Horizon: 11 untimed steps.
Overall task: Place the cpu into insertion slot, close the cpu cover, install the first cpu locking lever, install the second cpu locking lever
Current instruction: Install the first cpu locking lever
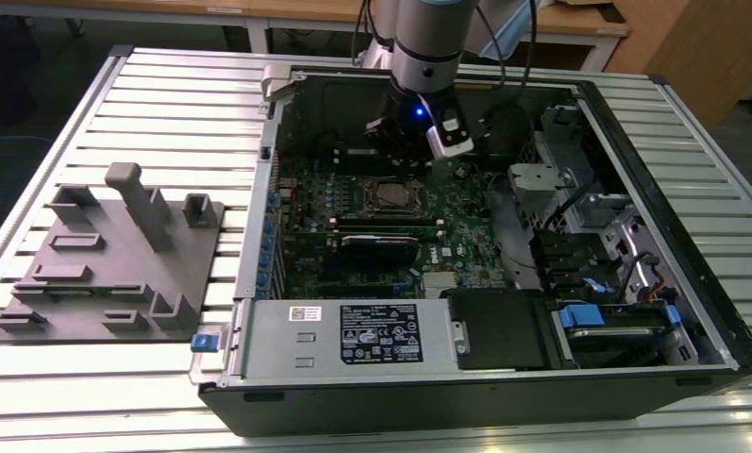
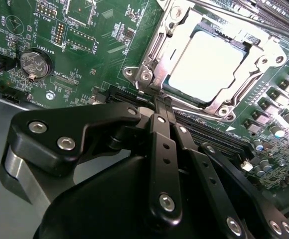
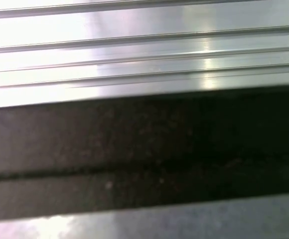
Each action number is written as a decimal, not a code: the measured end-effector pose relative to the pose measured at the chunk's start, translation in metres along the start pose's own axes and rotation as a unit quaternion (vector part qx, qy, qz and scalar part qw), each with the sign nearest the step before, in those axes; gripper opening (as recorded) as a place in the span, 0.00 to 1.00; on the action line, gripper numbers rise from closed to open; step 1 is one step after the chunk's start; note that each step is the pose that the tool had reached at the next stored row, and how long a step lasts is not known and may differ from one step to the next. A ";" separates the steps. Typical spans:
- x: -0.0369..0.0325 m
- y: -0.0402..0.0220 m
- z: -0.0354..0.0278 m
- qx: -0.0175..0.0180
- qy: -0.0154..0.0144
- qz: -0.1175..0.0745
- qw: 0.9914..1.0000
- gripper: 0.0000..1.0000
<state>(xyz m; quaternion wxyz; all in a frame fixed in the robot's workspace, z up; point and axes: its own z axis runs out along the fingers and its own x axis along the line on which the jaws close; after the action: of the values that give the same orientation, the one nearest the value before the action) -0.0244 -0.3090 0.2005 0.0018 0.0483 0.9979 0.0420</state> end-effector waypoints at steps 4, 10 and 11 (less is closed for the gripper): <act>-0.0003 0.0000 0.0003 0.001 0.000 0.000 1.000 0.11; -0.0007 0.0001 0.0004 0.002 0.000 0.001 1.000 0.11; -0.0008 0.0001 0.0005 0.003 0.000 0.001 1.000 0.11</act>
<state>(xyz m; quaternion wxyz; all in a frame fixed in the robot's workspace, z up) -0.0236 -0.3089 0.2000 0.0021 0.0497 0.9980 0.0393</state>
